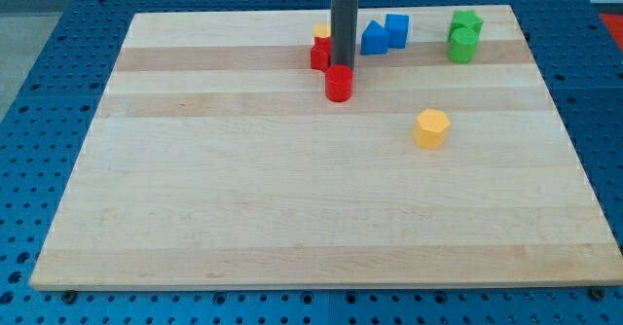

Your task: Move your arm towards the yellow heart

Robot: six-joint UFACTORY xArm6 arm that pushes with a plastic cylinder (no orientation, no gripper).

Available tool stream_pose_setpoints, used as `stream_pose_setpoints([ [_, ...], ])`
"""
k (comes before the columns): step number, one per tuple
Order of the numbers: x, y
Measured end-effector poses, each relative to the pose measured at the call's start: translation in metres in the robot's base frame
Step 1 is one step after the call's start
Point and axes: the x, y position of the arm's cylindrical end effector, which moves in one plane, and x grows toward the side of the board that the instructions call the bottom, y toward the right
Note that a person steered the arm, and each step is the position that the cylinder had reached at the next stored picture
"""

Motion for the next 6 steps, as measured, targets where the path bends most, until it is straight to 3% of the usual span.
stream_pose_setpoints([
  [1,0.033,-0.012],
  [2,0.025,-0.069],
  [3,0.0,-0.09],
  [4,-0.054,-0.091],
  [6,-0.122,-0.047],
])
